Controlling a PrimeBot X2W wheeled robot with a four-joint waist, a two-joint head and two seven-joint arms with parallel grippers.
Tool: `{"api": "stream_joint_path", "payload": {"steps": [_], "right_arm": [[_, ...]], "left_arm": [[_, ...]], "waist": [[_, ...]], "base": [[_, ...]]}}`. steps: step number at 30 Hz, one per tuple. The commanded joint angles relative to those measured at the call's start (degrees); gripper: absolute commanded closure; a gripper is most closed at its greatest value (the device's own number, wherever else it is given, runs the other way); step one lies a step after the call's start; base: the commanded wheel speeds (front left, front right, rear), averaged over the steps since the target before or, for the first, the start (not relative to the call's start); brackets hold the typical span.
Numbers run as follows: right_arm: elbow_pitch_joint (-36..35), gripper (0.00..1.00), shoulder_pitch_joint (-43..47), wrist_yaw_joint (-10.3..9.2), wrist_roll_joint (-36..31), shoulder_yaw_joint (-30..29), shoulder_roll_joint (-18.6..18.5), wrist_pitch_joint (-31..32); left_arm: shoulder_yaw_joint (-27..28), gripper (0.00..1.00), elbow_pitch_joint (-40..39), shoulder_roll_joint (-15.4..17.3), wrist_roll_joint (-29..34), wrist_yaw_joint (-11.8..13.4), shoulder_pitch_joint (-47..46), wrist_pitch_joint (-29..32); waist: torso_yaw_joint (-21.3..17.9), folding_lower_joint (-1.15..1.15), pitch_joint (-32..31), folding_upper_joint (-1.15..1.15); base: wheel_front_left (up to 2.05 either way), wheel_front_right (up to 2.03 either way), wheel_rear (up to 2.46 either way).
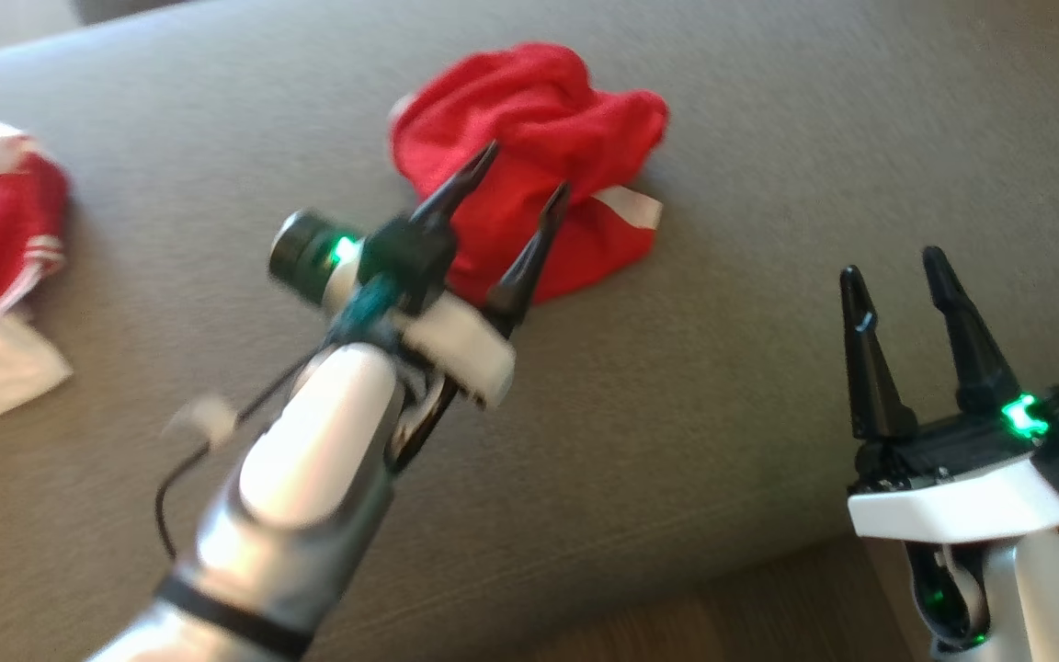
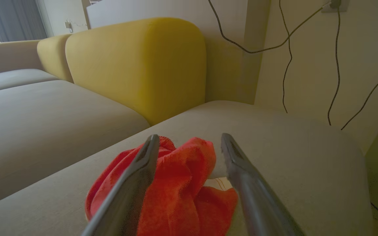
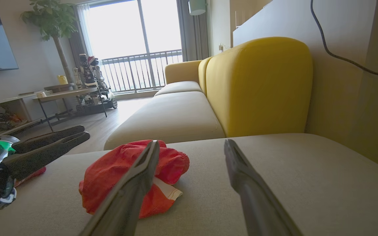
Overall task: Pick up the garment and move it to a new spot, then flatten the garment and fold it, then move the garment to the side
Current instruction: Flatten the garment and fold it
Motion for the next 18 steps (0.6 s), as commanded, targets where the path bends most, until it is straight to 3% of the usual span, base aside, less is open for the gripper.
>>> {"api": "stream_joint_path", "payload": {"steps": [1, 5, 12, 17, 18], "right_arm": [[-1.8, 0.0, -2.5, -0.01, 1.1, 1.9, -0.3, -0.4], [-2.5, 0.0, -4.0, -0.01, 3.5, 3.2, -0.3, -0.4], [-3.8, 0.0, -5.0, -0.01, 6.3, 5.2, -0.3, -0.4], [-4.2, 0.0, -5.0, -0.01, 7.0, 5.1, -0.3, -0.4], [-4.3, 0.0, -5.0, -0.01, 7.1, 5.0, -0.3, -0.4]], "left_arm": [[0.0, 0.0, 0.3, 0.5, -1.0, -0.2, -4.6, 0.7], [-3.9, 0.0, 7.0, 0.5, -2.2, 0.3, -13.5, 4.2], [-6.9, 0.0, 16.7, 0.5, -1.2, 6.0, -23.0, 11.8], [-8.9, 0.0, 21.0, 0.5, -2.5, 6.0, -24.1, 15.3], [-9.4, 0.31, 21.6, 0.5, -2.5, 6.2, -24.2, 15.6]], "waist": [[-4.6, 0.0, 4.5, 0.0], [-7.5, 0.0, 7.3, 0.0], [-10.6, 0.0, 9.8, 0.0], [-10.9, 0.0, 9.9, 0.0], [-10.9, 0.0, 9.8, 0.0]], "base": [[0.0, 0.0, 0.0], [0.0, 0.0, 0.0], [0.0, 0.0, 0.0], [0.0, 0.0, 0.0], [0.0, 0.0, 0.0]]}}
